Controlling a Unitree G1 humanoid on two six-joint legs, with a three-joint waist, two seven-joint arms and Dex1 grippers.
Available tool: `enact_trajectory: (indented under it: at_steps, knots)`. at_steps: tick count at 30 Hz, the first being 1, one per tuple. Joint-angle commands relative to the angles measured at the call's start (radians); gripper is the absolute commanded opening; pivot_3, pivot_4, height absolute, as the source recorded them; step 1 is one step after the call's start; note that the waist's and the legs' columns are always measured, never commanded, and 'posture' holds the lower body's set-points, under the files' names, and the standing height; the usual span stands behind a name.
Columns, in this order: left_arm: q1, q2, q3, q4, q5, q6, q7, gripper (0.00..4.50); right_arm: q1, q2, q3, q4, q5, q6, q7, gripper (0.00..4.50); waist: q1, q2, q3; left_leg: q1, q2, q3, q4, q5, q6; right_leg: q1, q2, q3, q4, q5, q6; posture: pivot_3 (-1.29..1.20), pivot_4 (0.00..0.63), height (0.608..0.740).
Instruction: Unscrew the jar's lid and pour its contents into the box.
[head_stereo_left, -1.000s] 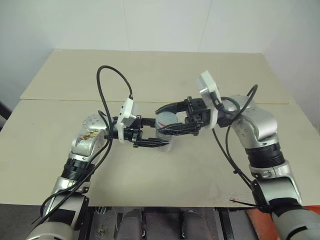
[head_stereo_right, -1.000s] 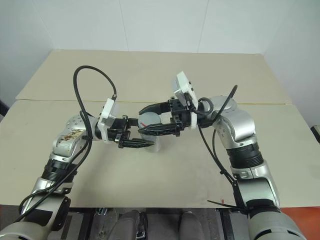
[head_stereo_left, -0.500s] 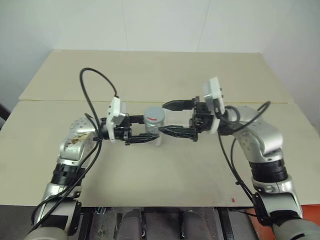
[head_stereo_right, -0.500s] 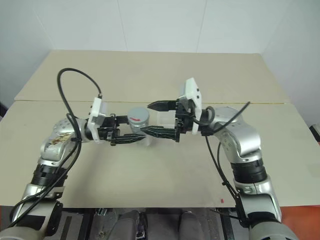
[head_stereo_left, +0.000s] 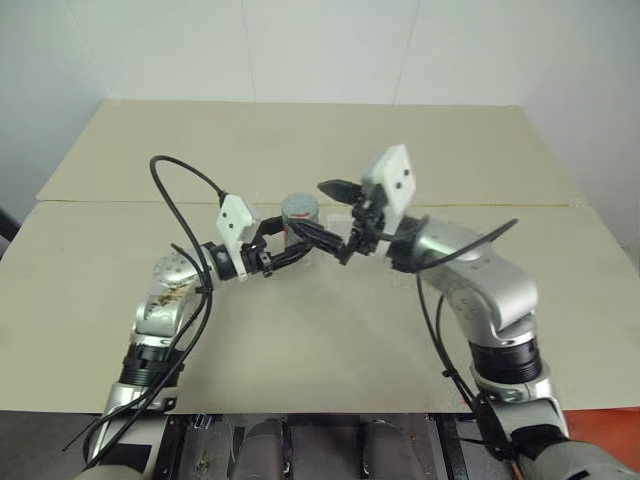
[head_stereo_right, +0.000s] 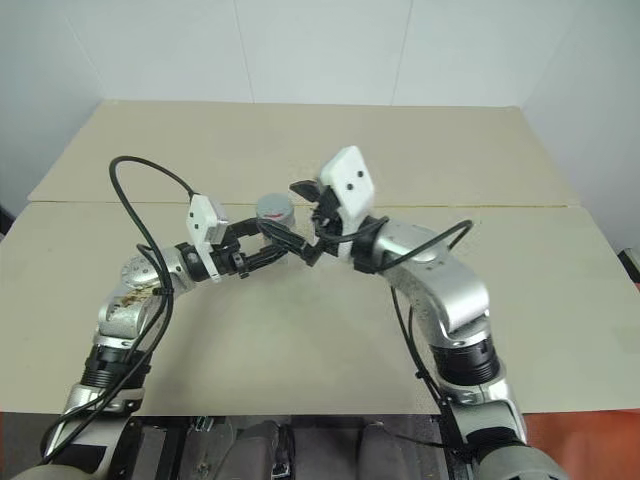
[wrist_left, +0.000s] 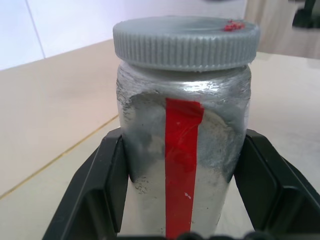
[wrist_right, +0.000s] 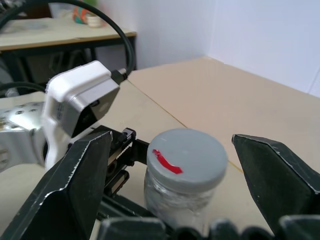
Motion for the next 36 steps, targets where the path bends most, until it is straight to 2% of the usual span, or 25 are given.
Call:
enact_trajectory:
  at_steps: [1,6,16,21,22,26,29,32,34,36]
  knots:
    - [-0.026,-0.013,-0.009,-0.042,-0.001,-0.014,0.018,2.7,-0.048,0.02,0.011,0.01,-0.05,-0.004,-0.052,4.48,0.0,0.0,0.0,0.0,0.0,0.0,0.0,0.0,0.0,0.0,0.0,0.0,0.0,0.0,0.0,0.0,0.15,0.74]
    - [-0.031,-0.015,-0.015,-0.043,-0.002,-0.02,0.019,2.7,-0.07,0.043,0.006,0.064,-0.1,-0.016,-0.101,4.48,0.0,0.0,0.0,0.0,0.0,0.0,0.0,0.0,0.0,0.0,0.0,0.0,0.0,0.0,0.0,0.0,0.15,0.74]
    - [-0.019,-0.002,-0.02,-0.064,-0.012,-0.011,0.009,2.7,-0.079,0.071,-0.001,0.082,-0.121,-0.023,-0.097,4.48,-0.001,0.0,0.0,0.0,0.0,0.0,-0.001,0.0,0.0,0.0,0.0,0.0,0.0,0.0,0.0,0.0,0.15,0.74]
    - [-0.016,0.004,-0.022,-0.069,-0.015,-0.01,0.003,2.7,-0.078,0.072,-0.002,0.08,-0.125,-0.023,-0.084,2.92,-0.001,0.0,0.0,0.0,0.0,0.0,-0.001,0.0,0.0,0.0,0.0,0.0,0.0,0.0,0.0,0.0,0.15,0.74]
    - [-0.014,0.005,-0.022,-0.071,-0.016,-0.009,0.001,2.7,-0.078,0.072,-0.003,0.081,-0.125,-0.024,-0.08,2.8,-0.001,0.0,0.0,0.0,0.0,0.0,-0.001,0.0,0.0,0.0,0.0,0.0,0.0,0.0,0.0,0.0,0.15,0.74]
    - [-0.007,0.014,-0.025,-0.078,-0.021,-0.002,-0.01,2.7,-0.079,0.07,-0.006,0.08,-0.125,-0.027,-0.073,2.8,-0.002,0.0,0.0,0.0,0.0,0.0,-0.001,0.0,0.0,0.0,0.0,0.0,0.0,0.0,0.0,0.0,0.15,0.74]
    - [0.007,0.033,-0.023,-0.088,-0.058,0.003,-0.07,2.7,-0.075,0.037,-0.02,0.081,-0.087,-0.044,0.005,2.8,-0.002,0.0,0.0,0.0,0.0,0.0,-0.001,0.0,0.0,0.0,0.0,0.0,0.0,0.0,0.0,0.0,0.15,0.74]
    - [0.014,0.061,-0.022,-0.092,-0.103,0.006,-0.152,2.7,-0.055,-0.037,-0.044,0.075,0.03,-0.08,0.222,2.8,0.0,0.0,0.0,0.0,0.0,0.0,-0.001,0.0,0.0,0.0,0.0,0.0,0.0,0.0,0.0,0.0,0.15,0.74]
    - [0.017,0.084,-0.022,-0.096,-0.145,0.004,-0.236,2.7,-0.04,-0.11,-0.042,0.091,0.114,-0.1,0.418,2.8,0.001,0.0,0.0,0.0,0.0,0.0,-0.001,-0.001,0.002,0.001,0.0,0.0,-0.002,0.0,0.0,0.0,0.15,0.74]
    - [0.015,0.098,-0.022,-0.096,-0.169,0.003,-0.289,2.7,-0.041,-0.153,-0.032,0.116,0.154,-0.118,0.534,2.8,0.0,0.0,0.0,0.0,0.0,0.0,-0.001,-0.002,0.003,0.002,0.0,-0.001,-0.004,0.0,0.0,0.0,0.15,0.74]
